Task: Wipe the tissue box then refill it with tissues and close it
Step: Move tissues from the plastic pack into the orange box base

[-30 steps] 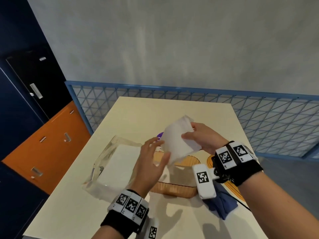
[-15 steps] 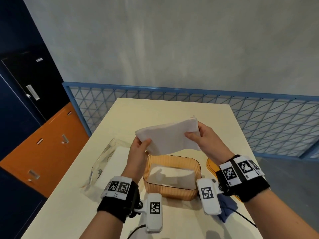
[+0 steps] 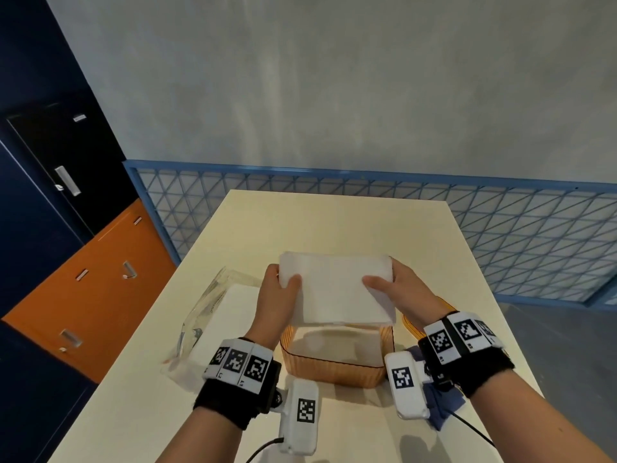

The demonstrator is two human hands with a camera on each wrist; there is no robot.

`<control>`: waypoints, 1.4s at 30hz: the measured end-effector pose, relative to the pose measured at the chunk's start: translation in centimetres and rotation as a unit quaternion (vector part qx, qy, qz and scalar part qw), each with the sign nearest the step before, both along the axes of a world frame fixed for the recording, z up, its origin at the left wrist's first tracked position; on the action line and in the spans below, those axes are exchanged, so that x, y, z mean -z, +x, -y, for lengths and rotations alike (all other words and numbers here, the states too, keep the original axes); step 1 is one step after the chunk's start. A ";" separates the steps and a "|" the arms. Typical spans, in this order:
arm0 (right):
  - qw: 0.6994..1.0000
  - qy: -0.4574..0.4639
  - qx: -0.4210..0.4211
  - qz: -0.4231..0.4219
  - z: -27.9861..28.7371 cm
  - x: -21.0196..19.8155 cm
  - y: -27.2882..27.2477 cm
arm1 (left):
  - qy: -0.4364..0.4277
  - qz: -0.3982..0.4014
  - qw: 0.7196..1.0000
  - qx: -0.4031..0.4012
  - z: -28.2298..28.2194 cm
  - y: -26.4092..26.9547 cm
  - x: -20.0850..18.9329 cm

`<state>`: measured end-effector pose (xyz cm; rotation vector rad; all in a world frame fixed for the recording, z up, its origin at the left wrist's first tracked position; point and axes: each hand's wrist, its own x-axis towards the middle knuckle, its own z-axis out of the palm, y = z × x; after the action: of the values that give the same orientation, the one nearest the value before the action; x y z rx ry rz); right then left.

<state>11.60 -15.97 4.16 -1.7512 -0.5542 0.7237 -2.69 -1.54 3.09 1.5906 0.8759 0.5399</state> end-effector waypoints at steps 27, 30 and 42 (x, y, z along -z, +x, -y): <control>0.799 -0.423 -0.141 0.404 -0.8 4.8 -4.6 | 0.435 -0.422 0.777 0.171 3.6 1.6 4.4; 0.788 -0.444 -0.217 0.368 -1.5 5.4 -4.3 | 0.369 -0.430 0.784 0.253 3.9 2.6 5.9; 0.789 -0.425 -0.228 0.381 -1.5 6.8 -3.4 | 0.264 -0.338 0.880 0.203 2.1 2.9 5.7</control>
<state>8.23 -14.48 -2.63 -2.8381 -1.3959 0.5946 0.17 -3.63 -2.66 2.4686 0.8923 -0.1241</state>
